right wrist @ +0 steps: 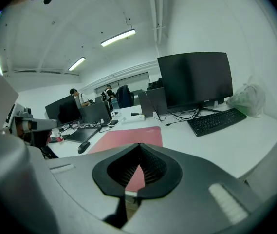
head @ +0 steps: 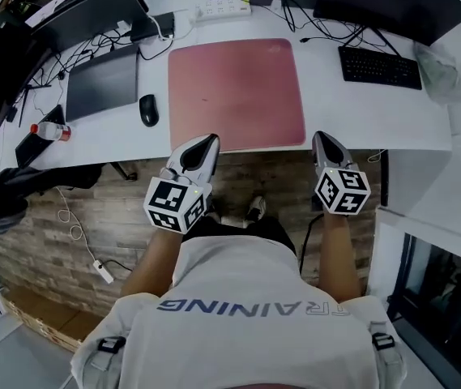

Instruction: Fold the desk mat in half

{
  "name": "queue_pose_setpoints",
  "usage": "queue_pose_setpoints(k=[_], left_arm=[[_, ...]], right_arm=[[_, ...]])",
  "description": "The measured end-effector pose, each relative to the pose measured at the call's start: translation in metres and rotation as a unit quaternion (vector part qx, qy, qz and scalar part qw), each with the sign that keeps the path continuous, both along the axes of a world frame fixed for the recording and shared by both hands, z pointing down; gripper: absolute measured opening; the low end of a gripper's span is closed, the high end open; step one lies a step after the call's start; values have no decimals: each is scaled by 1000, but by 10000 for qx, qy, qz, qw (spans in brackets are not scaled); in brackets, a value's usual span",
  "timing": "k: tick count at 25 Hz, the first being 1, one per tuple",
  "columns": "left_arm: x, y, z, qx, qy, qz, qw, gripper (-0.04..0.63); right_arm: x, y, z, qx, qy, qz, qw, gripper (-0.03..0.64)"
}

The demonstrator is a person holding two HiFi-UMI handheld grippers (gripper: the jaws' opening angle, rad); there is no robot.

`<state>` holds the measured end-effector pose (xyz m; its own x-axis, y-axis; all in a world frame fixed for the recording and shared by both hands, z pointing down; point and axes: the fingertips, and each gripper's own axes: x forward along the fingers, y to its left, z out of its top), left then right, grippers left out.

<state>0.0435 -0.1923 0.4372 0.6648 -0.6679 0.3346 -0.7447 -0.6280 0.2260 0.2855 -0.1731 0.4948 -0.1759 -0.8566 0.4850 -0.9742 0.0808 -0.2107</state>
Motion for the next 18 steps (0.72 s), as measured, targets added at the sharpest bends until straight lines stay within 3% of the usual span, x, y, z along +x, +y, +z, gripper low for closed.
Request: queue_pose_setpoints(k=[6, 10, 18], left_arm=[[-2, -29, 6, -87, -7, 137, 9999, 2], [-3, -33, 16, -149, -64, 74, 9998, 2], [-13, -29, 39, -427, -254, -162, 9986, 2]], right_arm=[[9, -12, 32, -563, 387, 169, 9975, 103], [20, -15, 80, -1184, 525, 122, 9915, 152], [28, -13, 166, -2169, 626, -19, 9742, 163]])
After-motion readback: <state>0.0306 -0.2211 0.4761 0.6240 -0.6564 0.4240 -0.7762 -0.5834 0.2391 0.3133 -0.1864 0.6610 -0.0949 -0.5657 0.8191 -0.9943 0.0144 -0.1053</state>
